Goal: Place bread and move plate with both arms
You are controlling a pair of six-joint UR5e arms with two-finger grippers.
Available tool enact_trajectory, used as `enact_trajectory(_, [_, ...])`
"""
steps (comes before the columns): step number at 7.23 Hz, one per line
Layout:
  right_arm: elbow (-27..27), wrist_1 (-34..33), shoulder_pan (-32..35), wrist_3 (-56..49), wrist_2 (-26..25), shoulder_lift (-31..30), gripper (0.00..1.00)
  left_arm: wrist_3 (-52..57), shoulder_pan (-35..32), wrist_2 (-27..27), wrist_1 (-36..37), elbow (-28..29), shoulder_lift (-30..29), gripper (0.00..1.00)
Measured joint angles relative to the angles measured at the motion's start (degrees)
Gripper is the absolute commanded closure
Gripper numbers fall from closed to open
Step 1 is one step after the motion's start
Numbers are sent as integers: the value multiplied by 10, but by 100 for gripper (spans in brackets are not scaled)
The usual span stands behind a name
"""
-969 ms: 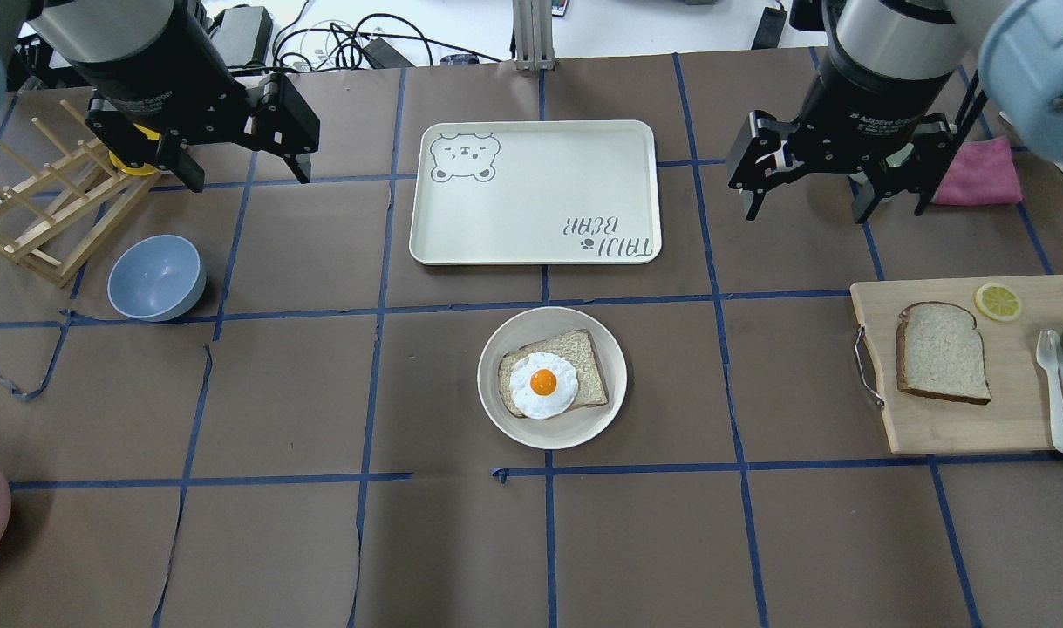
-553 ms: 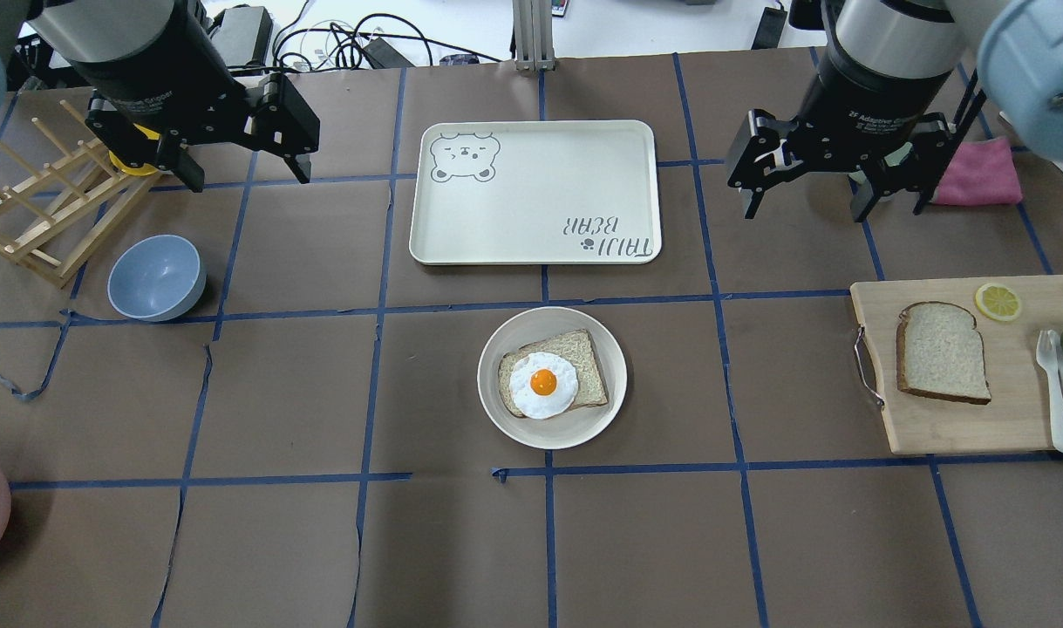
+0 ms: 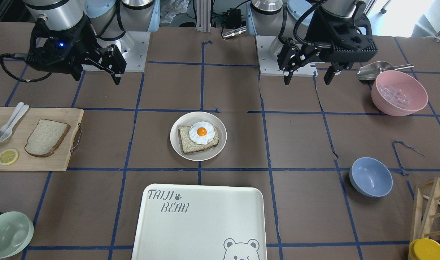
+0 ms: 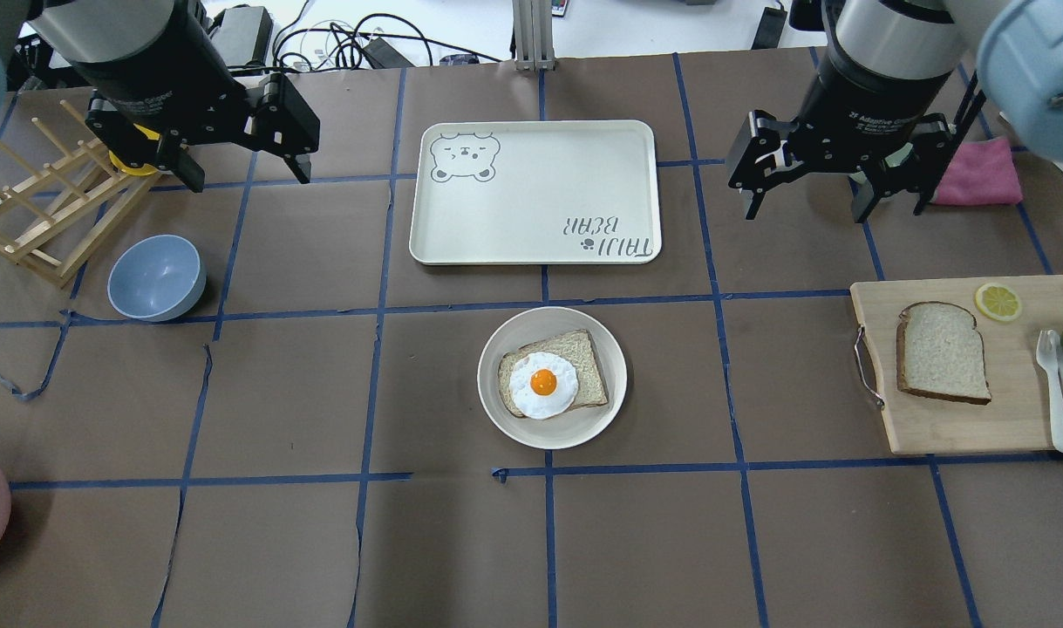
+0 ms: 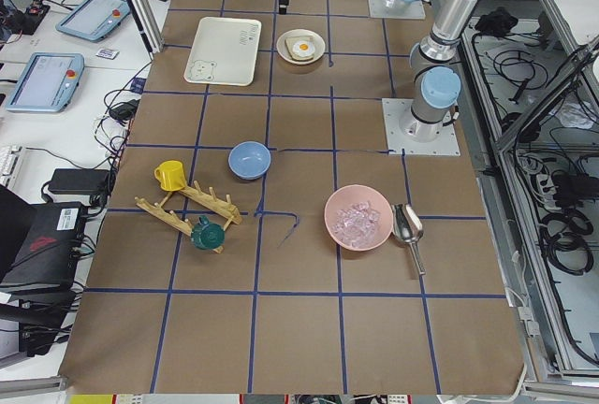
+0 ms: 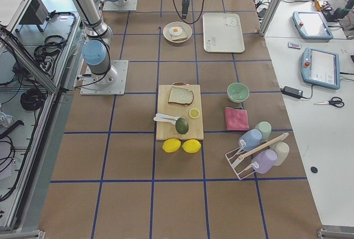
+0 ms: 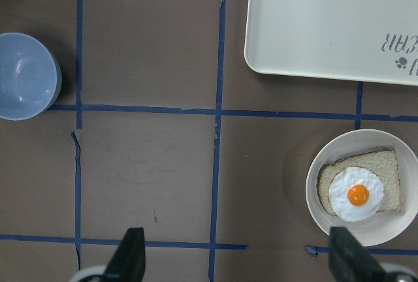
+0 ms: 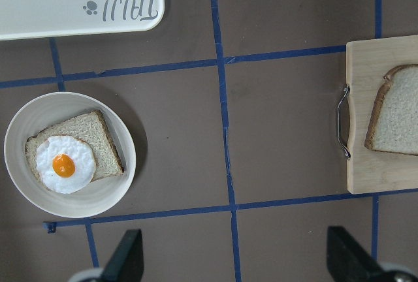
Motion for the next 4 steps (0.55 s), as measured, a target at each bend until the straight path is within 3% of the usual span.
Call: enact_trajectory(4, [0,5,-1,-5,-4,-1,0,0,0,0,0,0,0,0])
